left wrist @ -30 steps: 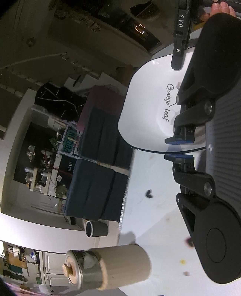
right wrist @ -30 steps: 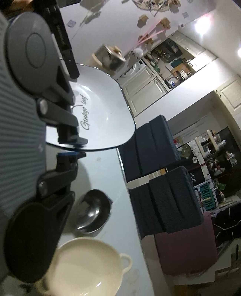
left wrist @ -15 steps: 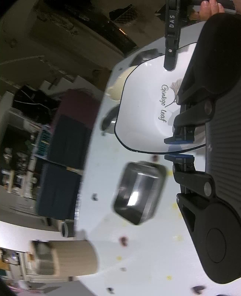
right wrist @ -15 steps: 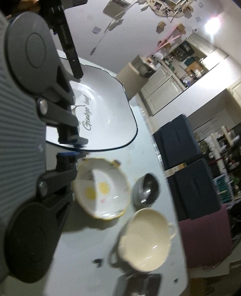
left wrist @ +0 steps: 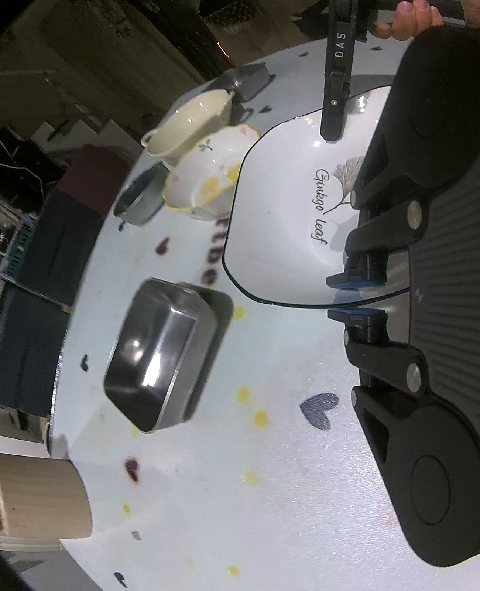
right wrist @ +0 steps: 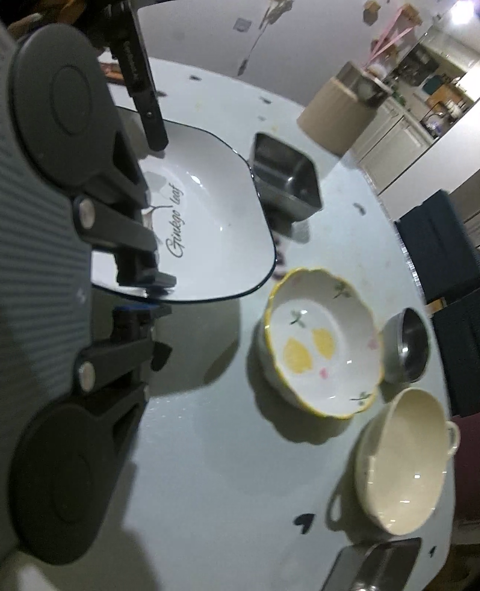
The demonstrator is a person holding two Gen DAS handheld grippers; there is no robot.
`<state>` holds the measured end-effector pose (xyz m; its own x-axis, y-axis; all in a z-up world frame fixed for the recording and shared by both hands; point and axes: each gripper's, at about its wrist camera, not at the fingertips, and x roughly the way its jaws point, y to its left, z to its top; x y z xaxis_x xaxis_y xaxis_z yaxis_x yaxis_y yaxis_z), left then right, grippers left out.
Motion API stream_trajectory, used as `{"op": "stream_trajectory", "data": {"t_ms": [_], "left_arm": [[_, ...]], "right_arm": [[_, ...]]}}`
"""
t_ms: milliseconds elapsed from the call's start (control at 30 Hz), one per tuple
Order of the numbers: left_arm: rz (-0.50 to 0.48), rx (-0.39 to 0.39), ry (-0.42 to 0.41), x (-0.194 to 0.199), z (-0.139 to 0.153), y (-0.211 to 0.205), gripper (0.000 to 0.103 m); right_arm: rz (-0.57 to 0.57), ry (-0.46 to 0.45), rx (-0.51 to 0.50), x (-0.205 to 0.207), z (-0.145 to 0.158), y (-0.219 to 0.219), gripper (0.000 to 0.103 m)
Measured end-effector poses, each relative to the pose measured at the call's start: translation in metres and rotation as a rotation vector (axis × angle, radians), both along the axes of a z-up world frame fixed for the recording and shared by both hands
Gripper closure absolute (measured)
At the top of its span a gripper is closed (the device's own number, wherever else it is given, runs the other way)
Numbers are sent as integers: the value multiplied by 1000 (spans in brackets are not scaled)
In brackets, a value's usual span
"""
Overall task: Organize plates and bowls
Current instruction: 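Lift the white square plate with both grippers and carry it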
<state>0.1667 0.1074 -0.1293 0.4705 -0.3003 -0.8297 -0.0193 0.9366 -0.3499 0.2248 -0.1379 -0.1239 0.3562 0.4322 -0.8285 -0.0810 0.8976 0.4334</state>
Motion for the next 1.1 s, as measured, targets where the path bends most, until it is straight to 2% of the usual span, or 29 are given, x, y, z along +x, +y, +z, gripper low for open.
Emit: {"op": "stream_trajectory", "data": {"t_ms": [467, 800, 1100], "left_arm": [[35, 3, 31, 14, -24, 13, 90], [5, 27, 23, 17, -25, 10, 90], [-33, 58, 23, 17, -24, 5, 91]], "right_arm": [[18, 38, -64, 17, -22, 25, 92], [13, 38, -91, 19, -29, 30, 90], [26, 73, -108, 19, -35, 32, 87]]}}
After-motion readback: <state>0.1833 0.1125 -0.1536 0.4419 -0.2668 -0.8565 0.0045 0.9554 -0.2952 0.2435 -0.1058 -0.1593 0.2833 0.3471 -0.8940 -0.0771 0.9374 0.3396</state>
